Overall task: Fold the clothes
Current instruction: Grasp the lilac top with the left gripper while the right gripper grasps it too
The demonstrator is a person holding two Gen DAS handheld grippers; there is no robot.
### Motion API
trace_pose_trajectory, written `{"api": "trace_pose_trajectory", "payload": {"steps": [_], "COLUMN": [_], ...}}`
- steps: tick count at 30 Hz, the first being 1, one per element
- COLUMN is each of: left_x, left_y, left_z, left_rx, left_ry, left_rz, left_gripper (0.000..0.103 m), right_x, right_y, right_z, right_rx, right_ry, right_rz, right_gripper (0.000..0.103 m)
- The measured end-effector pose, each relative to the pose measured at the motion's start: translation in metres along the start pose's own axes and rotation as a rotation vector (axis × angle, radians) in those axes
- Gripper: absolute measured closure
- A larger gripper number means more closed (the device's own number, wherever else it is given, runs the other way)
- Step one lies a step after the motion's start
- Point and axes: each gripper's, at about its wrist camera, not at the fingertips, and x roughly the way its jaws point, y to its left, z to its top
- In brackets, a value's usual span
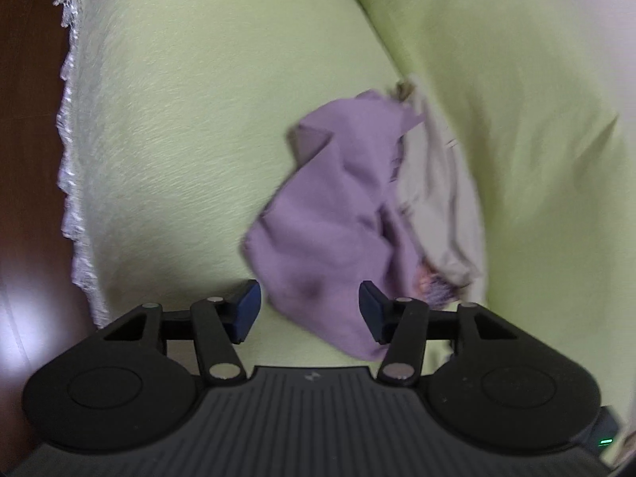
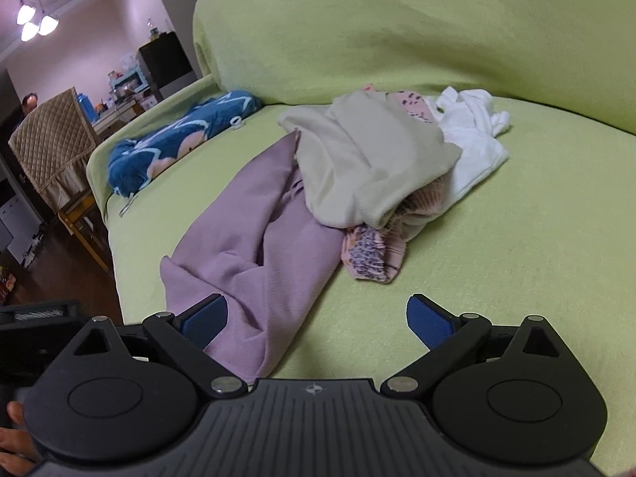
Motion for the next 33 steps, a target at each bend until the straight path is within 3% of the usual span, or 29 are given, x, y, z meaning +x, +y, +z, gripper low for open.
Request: {"api": "trace_pose_trajectory", "payload": {"steps": [3, 6, 7, 14, 15, 17, 20, 21, 26, 28, 31, 32, 33], "left_x": [0.004, 0.015, 0.018, 0.026, 0.027, 0.030, 0.022, 0.020, 0.027, 0.027, 0.027, 0.028, 0.029], "left_y": [-0.002, 0.006, 0.010, 0.013, 0.013, 0.014, 0.011, 0.008, 0.007, 0.011, 0.017, 0.017, 0.018], "left_z": [-0.001, -0.005, -0.006, -0.005, -0.005, -0.004, -0.002, -0.002, -0.003, -0.002, -0.002, -0.002, -0.002], "left_rx": [-0.009, -0.035, -0.057, -0.033, -0.030, -0.023, 0.032, 0.063, 0.078, 0.050, 0.011, 0.008, 0.006], "left_ry": [0.015, 0.056, 0.071, -0.003, -0.013, -0.035, -0.119, -0.142, -0.113, -0.112, -0.101, -0.096, -0.091], "left_rz": [-0.018, 0.010, 0.010, 0.038, 0.042, 0.050, 0.085, 0.100, 0.104, 0.087, 0.055, 0.050, 0.045], "left_gripper": [0.057, 0.060, 0.065, 0.073, 0.075, 0.102, 0.103, 0.103, 0.103, 0.101, 0.099, 0.099, 0.099], "right_x": [0.002, 0.001, 0.001, 0.004, 0.005, 0.009, 0.016, 0.021, 0.049, 0.066, 0.078, 0.081, 0.084], "right_y": [-0.001, -0.002, -0.002, -0.003, -0.002, 0.003, 0.018, 0.025, 0.061, 0.068, 0.065, 0.063, 0.061], "right_z": [-0.001, -0.001, -0.001, -0.001, -0.002, -0.002, -0.001, -0.001, 0.007, 0.012, 0.015, 0.016, 0.017], "right_rx": [0.004, 0.003, 0.004, 0.005, -0.003, -0.038, -0.139, -0.189, -0.418, -0.465, -0.465, -0.462, -0.459], "right_ry": [0.006, 0.004, 0.003, -0.001, -0.002, 0.002, 0.014, 0.013, -0.025, -0.012, 0.005, 0.011, 0.016], "right_rz": [-0.002, 0.001, 0.002, -0.003, 0.001, 0.016, 0.025, 0.015, -0.077, -0.107, -0.126, -0.132, -0.137], "right_gripper": [0.004, 0.004, 0.004, 0.006, 0.010, 0.020, 0.039, 0.040, 0.045, 0.046, 0.056, 0.068, 0.088]}}
